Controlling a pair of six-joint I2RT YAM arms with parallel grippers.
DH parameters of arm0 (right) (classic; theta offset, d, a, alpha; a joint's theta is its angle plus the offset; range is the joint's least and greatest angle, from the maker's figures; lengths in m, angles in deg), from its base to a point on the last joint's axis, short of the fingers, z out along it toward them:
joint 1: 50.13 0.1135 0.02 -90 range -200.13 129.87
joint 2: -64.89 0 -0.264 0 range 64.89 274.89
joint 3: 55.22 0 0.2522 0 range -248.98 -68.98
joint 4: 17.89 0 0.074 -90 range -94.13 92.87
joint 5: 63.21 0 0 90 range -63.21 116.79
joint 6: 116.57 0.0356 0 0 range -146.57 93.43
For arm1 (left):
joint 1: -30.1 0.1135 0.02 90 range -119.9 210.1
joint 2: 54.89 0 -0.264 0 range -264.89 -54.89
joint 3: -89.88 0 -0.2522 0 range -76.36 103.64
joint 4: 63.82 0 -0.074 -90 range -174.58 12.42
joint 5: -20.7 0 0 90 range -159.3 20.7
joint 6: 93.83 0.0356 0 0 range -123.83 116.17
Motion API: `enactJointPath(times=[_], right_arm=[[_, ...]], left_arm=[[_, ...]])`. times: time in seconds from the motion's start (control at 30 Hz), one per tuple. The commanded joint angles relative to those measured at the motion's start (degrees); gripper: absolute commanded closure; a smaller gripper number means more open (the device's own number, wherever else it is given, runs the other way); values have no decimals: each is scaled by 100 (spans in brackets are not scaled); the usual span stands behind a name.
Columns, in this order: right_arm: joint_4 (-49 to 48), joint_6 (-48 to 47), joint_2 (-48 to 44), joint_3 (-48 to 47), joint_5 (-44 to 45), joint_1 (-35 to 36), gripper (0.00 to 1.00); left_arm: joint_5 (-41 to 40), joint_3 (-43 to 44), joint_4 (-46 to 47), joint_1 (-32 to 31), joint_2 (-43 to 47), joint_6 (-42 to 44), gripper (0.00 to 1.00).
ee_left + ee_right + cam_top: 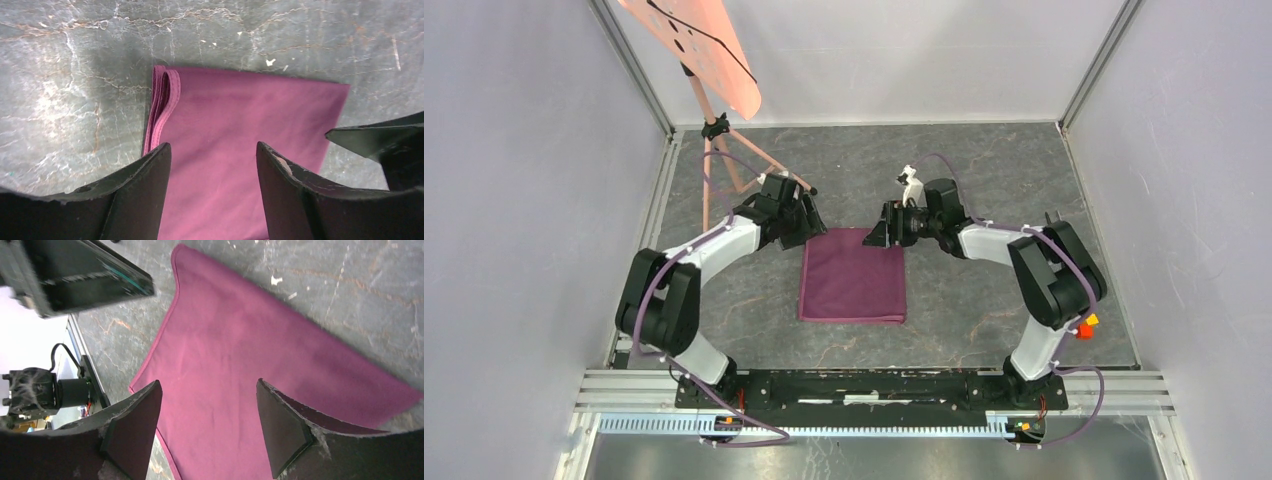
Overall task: Fold the napkin into a case and place the utensils inside
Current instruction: Smooth out the square-folded napkin at the center of the board.
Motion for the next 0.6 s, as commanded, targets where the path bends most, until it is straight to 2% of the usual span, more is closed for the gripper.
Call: enactJointPath(times=[0.0,0.37,0.57], right_arm=[[-647,262,335,-459,-273,-21,25],[-872,374,861,-499,-430,-117,29],[-1074,487,884,-330,-474,-208,29]], left_arm=[[278,341,521,55,-449,149,31],[836,69,1342,43,-567,-314,32],[941,312,1509,55,-1006,-268,31]])
